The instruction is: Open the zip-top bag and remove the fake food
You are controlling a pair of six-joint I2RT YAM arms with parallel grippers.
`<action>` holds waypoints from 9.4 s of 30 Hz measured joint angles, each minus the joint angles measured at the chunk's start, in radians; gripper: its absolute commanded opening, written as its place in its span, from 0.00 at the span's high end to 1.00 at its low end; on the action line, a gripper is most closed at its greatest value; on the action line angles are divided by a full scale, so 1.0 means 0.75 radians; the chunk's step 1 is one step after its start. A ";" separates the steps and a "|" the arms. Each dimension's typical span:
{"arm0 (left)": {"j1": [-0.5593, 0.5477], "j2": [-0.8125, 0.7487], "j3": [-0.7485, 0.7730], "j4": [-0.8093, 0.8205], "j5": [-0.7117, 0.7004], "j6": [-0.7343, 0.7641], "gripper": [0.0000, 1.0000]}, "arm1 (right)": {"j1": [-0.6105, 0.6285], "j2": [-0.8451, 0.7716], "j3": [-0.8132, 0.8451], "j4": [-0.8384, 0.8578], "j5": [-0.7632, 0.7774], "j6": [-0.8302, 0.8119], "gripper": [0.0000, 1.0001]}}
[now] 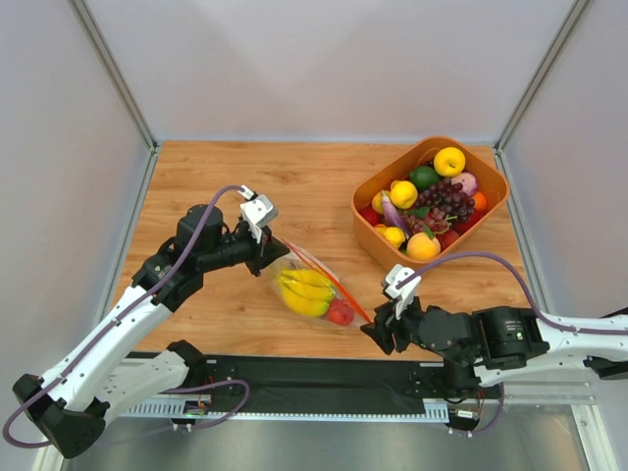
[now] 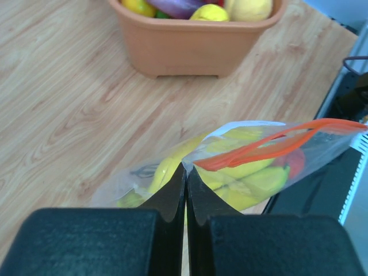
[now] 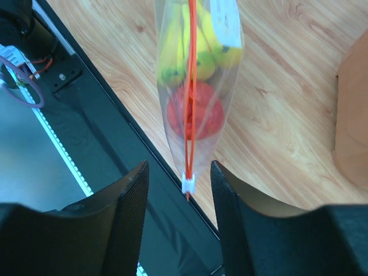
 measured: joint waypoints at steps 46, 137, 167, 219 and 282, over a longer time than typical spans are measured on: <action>-0.160 0.035 0.000 0.009 0.300 0.117 1.00 | -0.106 0.522 0.352 0.319 0.049 -0.245 0.51; -0.193 0.017 -0.039 0.124 0.017 -0.037 0.36 | -0.464 0.871 0.465 0.352 0.042 -0.101 1.00; -0.166 0.141 -0.014 0.108 0.041 -0.175 0.83 | -0.473 0.816 0.409 0.406 -0.045 -0.044 1.00; -0.113 0.177 0.091 -0.037 0.433 -0.052 1.00 | -0.289 0.472 0.454 0.203 -0.036 -0.026 0.41; -0.124 0.160 0.071 -0.030 0.483 -0.056 1.00 | -0.372 0.797 0.132 0.261 -0.049 0.618 0.32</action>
